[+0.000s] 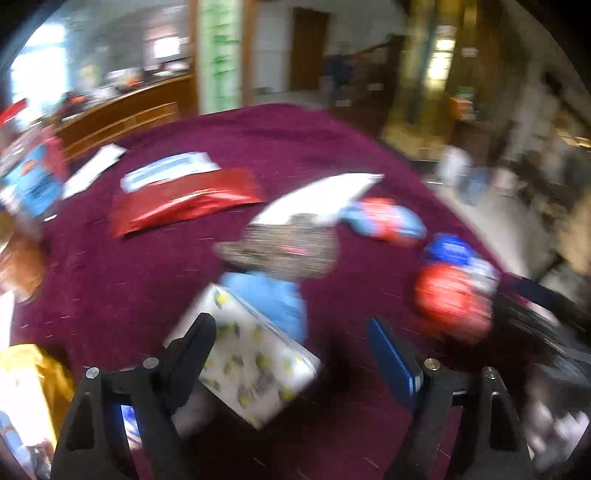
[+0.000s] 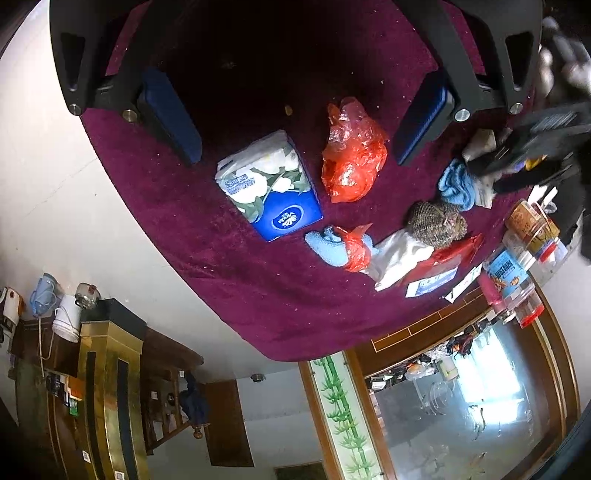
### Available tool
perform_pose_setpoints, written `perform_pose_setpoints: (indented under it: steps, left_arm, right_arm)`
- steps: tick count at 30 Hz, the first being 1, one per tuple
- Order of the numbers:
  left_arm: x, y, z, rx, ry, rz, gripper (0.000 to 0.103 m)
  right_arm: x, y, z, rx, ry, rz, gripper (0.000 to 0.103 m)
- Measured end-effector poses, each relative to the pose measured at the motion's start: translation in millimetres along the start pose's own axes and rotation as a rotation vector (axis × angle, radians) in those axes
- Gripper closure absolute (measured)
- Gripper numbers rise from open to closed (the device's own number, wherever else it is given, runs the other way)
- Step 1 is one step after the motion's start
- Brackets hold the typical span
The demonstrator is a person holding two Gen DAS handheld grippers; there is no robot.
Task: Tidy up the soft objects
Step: 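Lift the tissue pack and carry it toward the tray with the left tool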
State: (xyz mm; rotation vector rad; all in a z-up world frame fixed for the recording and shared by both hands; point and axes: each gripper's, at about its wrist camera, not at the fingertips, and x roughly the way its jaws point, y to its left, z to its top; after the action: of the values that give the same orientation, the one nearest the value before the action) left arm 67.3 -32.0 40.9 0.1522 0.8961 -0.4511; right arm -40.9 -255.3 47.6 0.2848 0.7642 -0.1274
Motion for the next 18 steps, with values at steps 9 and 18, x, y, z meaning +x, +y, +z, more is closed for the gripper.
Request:
perform_pose_setpoints:
  steps: [9,18]
  left_arm:
    - [-76.2,-23.4,-30.7,0.1,-0.012,-0.205,0.012]
    - [-8.8,38.6,5.1,-0.243,-0.029,0.104,0.028]
  right_arm:
    - [-3.3,-14.8,0.9,0.077,-0.002,0.014,0.0]
    - [0.1,-10.0,0.9,0.046,-0.001,-0.018,0.0]
